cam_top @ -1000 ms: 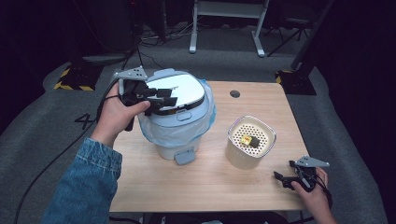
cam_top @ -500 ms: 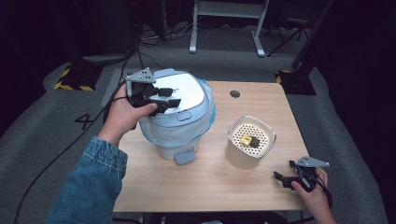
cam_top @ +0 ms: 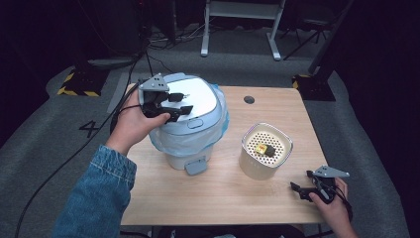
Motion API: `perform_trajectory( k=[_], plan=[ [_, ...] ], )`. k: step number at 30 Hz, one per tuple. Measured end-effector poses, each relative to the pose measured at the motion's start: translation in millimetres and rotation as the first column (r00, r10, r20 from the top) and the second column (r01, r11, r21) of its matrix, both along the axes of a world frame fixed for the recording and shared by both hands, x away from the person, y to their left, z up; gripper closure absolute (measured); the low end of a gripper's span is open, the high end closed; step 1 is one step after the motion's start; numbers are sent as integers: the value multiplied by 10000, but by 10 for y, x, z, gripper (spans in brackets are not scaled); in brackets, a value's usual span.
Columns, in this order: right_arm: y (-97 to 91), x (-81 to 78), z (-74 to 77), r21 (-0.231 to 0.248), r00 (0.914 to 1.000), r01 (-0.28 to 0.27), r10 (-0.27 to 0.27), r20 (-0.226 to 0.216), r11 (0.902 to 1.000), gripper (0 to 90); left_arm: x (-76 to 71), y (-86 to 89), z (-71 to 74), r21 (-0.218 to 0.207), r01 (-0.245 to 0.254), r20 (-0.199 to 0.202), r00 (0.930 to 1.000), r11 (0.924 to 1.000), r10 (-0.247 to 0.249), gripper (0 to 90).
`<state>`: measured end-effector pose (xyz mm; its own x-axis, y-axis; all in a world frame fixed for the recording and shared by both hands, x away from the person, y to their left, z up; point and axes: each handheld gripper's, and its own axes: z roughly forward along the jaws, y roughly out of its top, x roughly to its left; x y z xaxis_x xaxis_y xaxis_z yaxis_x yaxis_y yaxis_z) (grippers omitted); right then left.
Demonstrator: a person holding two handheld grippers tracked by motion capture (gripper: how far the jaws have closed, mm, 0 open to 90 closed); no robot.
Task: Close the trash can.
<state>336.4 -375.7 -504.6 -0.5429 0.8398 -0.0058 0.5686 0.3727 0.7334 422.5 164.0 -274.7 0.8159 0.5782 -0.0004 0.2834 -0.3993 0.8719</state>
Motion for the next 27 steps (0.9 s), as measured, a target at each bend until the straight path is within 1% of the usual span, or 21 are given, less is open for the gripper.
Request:
perform_trajectory(
  k=[4,5,6,8,10,13,14,16,19,20,22,24,27],
  plan=[
    [0,0,0,0,10000,-1,1,0,10000,120,-8,-12,5,100,-110,9,9999,9999,110,451],
    [0,0,0,-1,10000,-1,1,-2,10000,120,-14,-19,2,213,-184,6,9998,9996,184,451],
    [0,0,0,-2,10000,-1,1,-2,10000,120,-22,-30,-6,427,-308,126,9995,9986,303,466],
    [-1,1,0,7,10000,-21,21,-2,10000,121,-39,-52,2,548,-392,253,9990,9977,379,467],
    [-1,1,0,12,10000,-24,24,-5,10000,121,-40,-56,-4,424,-477,196,9987,9980,469,466],
    [-3,3,0,9,10000,-48,48,0,10000,121,-27,-42,-19,234,-399,228,9990,9989,394,462],
    [-3,4,0,7,10000,-56,56,-2,10000,122,-25,-41,-25,152,-460,205,9987,9988,457,447],
    [-4,5,0,8,10000,-69,69,-5,10000,121,-24,-41,-23,66,-365,131,9992,9993,364,369],
    [-6,10,1,-1,9999,-118,118,-18,9999,121,-42,-28,-2,-161,-322,113,9994,9994,324,332],
    [-6,11,1,-7,9999,-126,126,-19,9999,120,-55,-19,13,-237,-340,129,9993,9991,343,323],
    [-2,21,1,-26,9999,-161,161,-2,9999,117,-97,1,52,-230,-341,300,9989,9992,348,310],
    [1,35,1,4,9997,-219,219,-50,9998,110,-170,17,91,-223,-415,358,9985,9989,423,305],
    [5,59,1,0,9995,-308,308,-96,9995,95,-275,41,137,-151,-729,439,9963,9972,735,300]
  ],
)
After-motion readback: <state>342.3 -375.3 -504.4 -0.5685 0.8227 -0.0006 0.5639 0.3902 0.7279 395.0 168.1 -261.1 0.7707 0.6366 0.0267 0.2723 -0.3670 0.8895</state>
